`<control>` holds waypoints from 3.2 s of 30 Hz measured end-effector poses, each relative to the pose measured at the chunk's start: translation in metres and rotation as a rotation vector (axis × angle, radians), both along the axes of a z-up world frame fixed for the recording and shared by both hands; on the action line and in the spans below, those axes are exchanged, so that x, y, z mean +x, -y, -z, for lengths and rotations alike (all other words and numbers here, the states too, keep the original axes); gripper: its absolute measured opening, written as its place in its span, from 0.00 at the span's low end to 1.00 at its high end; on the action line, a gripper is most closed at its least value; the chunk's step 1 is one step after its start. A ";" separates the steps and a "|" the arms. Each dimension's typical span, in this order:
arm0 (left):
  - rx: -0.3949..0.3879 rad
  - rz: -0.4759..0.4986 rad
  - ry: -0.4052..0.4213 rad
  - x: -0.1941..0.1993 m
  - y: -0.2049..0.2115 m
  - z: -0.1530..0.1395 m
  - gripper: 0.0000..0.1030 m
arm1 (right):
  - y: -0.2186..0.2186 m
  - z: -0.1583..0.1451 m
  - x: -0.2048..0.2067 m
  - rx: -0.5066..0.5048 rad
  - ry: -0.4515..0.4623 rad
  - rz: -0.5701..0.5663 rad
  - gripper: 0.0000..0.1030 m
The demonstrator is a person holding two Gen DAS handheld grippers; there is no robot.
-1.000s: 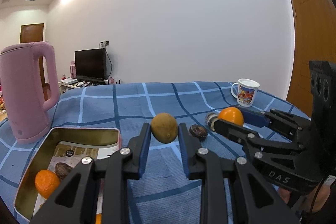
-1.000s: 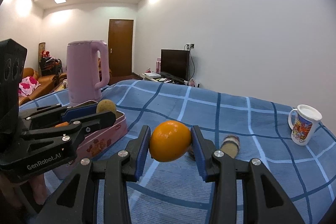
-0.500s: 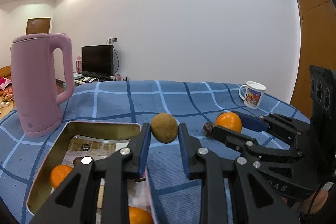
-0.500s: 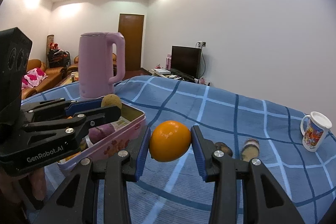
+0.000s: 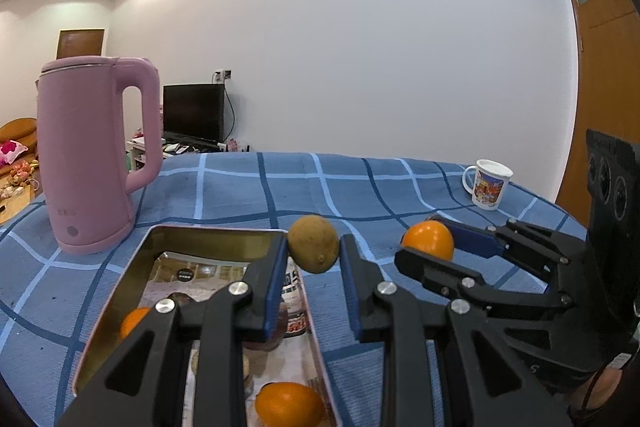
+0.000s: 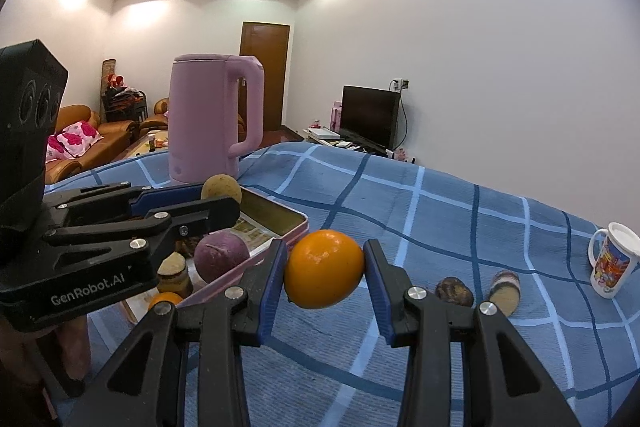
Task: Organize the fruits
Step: 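Carry the yellow-brown fruit over the tin left while the right tool brings the orange, then drop the yellow-brown fruit into the tin left while the right tool drops the orange, then move the left tool to a dark brown fruit while the right tool reaches the root chunk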
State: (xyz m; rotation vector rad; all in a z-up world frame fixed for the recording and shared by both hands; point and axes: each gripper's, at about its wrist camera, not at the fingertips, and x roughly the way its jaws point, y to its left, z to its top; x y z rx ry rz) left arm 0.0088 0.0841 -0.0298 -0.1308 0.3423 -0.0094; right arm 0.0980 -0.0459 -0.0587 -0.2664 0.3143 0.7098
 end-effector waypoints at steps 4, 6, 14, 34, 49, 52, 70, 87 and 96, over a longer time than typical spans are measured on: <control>-0.005 -0.009 0.001 -0.002 -0.006 0.000 0.27 | -0.006 0.000 -0.002 -0.005 -0.001 -0.010 0.40; -0.007 -0.011 0.000 -0.003 -0.008 0.000 0.27 | -0.008 0.000 -0.003 -0.008 -0.002 -0.015 0.40; -0.018 -0.030 -0.005 -0.007 -0.024 0.001 0.27 | -0.023 0.002 -0.006 -0.022 0.000 -0.038 0.40; -0.035 -0.113 -0.026 -0.015 -0.065 0.000 0.27 | -0.054 0.001 -0.009 -0.027 -0.041 -0.107 0.40; -0.035 -0.142 -0.091 -0.014 -0.081 0.011 0.27 | -0.089 0.014 -0.022 -0.092 -0.053 -0.184 0.40; -0.031 -0.143 -0.111 -0.012 -0.082 0.012 0.27 | -0.093 0.014 -0.021 -0.102 -0.054 -0.190 0.40; -0.040 -0.146 -0.063 -0.018 -0.067 -0.004 0.81 | -0.064 0.000 -0.012 -0.126 -0.083 -0.148 0.44; -0.020 0.105 -0.118 0.061 0.053 -0.052 0.98 | 0.090 -0.024 0.122 -0.078 -0.273 0.380 0.64; -0.041 0.017 -0.226 0.127 0.059 -0.018 0.98 | 0.094 0.011 0.176 -0.055 -0.379 0.464 0.64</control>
